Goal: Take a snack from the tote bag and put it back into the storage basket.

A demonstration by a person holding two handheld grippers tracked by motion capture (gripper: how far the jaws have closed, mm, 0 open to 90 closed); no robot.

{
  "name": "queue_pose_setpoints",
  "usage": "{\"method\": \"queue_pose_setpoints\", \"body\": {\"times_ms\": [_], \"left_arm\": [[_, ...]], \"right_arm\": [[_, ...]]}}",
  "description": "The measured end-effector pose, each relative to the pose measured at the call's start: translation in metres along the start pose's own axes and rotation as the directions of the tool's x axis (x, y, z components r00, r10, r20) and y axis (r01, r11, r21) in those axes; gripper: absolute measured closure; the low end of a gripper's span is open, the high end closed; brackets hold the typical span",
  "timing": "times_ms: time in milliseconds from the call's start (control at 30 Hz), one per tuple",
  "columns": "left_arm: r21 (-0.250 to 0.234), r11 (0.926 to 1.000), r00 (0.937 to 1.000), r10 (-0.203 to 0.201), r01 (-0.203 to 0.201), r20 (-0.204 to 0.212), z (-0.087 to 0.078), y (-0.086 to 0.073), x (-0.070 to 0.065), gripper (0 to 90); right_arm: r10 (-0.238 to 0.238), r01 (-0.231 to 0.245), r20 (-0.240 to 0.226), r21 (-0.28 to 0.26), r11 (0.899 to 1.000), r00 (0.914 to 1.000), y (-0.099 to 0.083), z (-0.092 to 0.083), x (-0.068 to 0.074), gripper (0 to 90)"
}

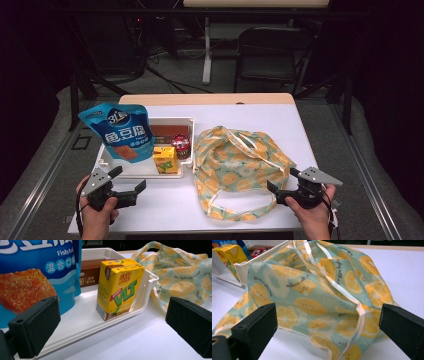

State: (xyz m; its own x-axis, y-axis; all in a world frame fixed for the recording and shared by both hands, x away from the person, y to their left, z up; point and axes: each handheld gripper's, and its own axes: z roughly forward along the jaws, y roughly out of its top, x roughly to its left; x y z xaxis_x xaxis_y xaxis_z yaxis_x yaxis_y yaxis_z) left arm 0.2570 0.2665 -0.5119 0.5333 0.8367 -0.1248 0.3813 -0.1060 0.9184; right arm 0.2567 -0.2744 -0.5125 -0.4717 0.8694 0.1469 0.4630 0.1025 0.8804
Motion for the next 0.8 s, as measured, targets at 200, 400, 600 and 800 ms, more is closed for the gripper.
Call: {"method": "queue_pose_setpoints", "body": {"times_ms": [200, 400, 600, 800], "left_arm": [[0.007, 0.9996, 0.9994, 0.027, -0.027, 0.022, -0.007, -0.002, -0.001, 0.1], [-0.013, 0.9999, 0.9999, 0.005, -0.005, 0.016, -0.013, -0.003, 0.005, 0.1], [-0.013, 0.9998, 0.9996, 0.014, -0.014, 0.024, -0.012, -0.003, 0.003, 0.1], [-0.011, 0.9999, 0.9998, 0.011, -0.011, 0.019, -0.011, -0.003, 0.003, 0.1]], "right_arm": [[0.012, -0.012, 0.006, -0.006, 1.000, 0.9999, -0.004, -0.006, -0.006, 0.0], [0.023, -0.023, 0.008, -0.003, 1.000, 0.9997, -0.005, -0.008, -0.011, 0.0], [0.009, -0.009, 0.006, 0.002, 1.000, 0.9999, -0.007, -0.004, -0.009, 0.0], [0.004, -0.004, 0.022, 0.010, 1.000, 0.9997, -0.009, -0.003, -0.010, 1.7]]}}
